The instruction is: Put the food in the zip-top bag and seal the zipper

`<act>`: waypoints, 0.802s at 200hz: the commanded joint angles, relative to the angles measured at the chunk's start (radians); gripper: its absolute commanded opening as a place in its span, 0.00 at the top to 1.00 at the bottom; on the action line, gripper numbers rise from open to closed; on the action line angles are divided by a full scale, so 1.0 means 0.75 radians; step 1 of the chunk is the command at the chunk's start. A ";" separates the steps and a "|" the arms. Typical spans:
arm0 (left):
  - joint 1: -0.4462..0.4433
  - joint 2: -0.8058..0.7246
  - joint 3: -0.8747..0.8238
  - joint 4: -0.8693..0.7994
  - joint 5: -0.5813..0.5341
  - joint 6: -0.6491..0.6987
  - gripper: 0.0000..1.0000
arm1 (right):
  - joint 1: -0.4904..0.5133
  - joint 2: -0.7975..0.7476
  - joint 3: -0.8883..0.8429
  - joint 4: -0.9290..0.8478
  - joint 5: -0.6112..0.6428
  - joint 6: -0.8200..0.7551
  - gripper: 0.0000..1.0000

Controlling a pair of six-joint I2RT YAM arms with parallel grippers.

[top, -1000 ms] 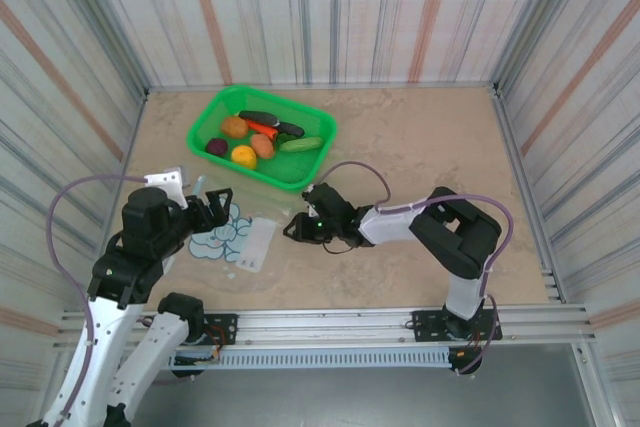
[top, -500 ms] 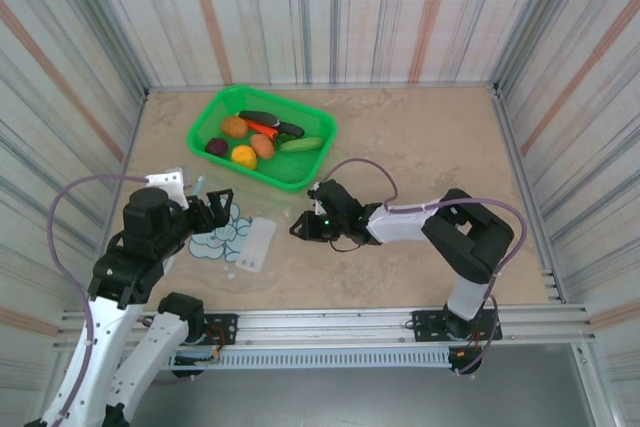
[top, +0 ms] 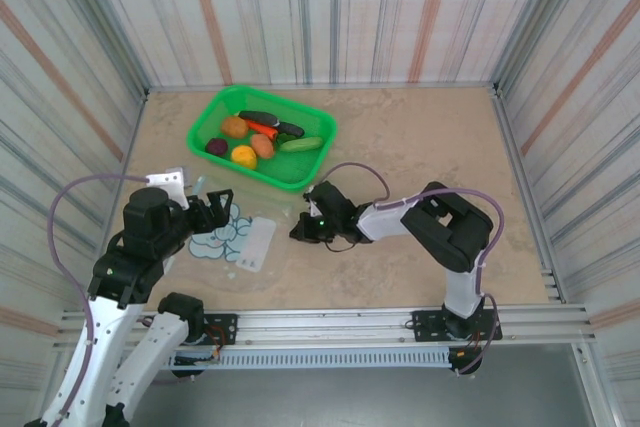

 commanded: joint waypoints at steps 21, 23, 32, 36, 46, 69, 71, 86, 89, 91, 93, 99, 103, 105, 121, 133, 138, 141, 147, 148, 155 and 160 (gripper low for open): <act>-0.006 0.014 -0.017 0.035 0.014 0.027 0.06 | -0.178 -0.214 -0.061 -0.487 -0.030 -0.136 1.00; -0.006 0.015 -0.017 0.036 0.017 0.027 0.06 | -0.193 -0.232 -0.071 -0.514 -0.031 -0.145 1.00; -0.006 0.020 -0.020 0.041 0.026 0.027 0.06 | -0.257 -0.314 -0.103 -0.647 -0.020 -0.187 1.00; -0.006 0.020 -0.021 0.043 0.031 0.027 0.06 | -0.287 -0.353 -0.113 -0.709 -0.006 -0.208 1.00; -0.006 0.025 -0.021 0.048 0.039 0.026 0.06 | -0.367 -0.444 -0.137 -0.850 0.025 -0.277 1.00; -0.006 0.034 -0.022 0.062 0.068 0.027 0.06 | -0.554 -0.611 -0.136 -1.149 0.209 -0.437 1.00; -0.006 0.036 -0.023 0.062 0.071 0.027 0.06 | -0.568 -0.621 -0.132 -1.167 0.224 -0.447 1.00; -0.009 0.046 -0.025 0.070 0.085 0.024 0.06 | -0.683 -0.671 -0.101 -1.277 0.308 -0.503 1.00; -0.010 0.048 -0.025 0.071 0.087 0.024 0.06 | -0.703 -0.679 -0.096 -1.286 0.323 -0.511 1.00; -0.010 0.049 -0.026 0.072 0.088 0.024 0.06 | -0.712 -0.679 -0.093 -1.291 0.336 -0.516 1.00; -0.010 0.050 -0.027 0.072 0.090 0.024 0.06 | -0.723 -0.684 -0.090 -1.296 0.347 -0.521 1.00; -0.012 0.054 -0.028 0.073 0.091 0.024 0.07 | -0.749 -0.688 -0.078 -1.305 0.390 -0.531 1.00; -0.013 0.056 -0.028 0.072 0.093 0.025 0.07 | -0.767 -0.685 -0.070 -1.312 0.418 -0.539 1.00; -0.013 0.057 -0.027 0.073 0.092 0.025 0.07 | -0.775 -0.682 -0.066 -1.315 0.434 -0.543 1.00; -0.019 0.063 -0.025 0.071 0.086 0.027 0.07 | -0.830 -0.648 -0.018 -1.343 0.527 -0.567 1.00; -0.025 0.067 -0.023 0.064 0.080 0.027 0.07 | -0.848 -0.617 0.025 -1.368 0.617 -0.571 0.98; -0.028 0.068 -0.022 0.062 0.080 0.027 0.07 | -0.854 -0.608 0.043 -1.377 0.651 -0.571 0.96; -0.028 0.068 -0.022 0.060 0.080 0.027 0.07 | -0.856 -0.605 0.052 -1.384 0.673 -0.572 0.96; -0.030 0.069 -0.022 0.059 0.076 0.027 0.07 | -0.857 -0.603 0.069 -1.393 0.740 -0.564 0.92; -0.030 0.069 -0.022 0.059 0.077 0.027 0.07 | -0.857 -0.603 0.072 -1.396 0.753 -0.560 0.91; -0.032 0.071 -0.023 0.058 0.075 0.026 0.07 | -0.850 -0.599 0.105 -1.437 0.855 -0.531 0.85; -0.030 0.073 -0.022 0.056 0.073 0.027 0.07 | -0.836 -0.598 0.127 -1.461 0.905 -0.524 0.80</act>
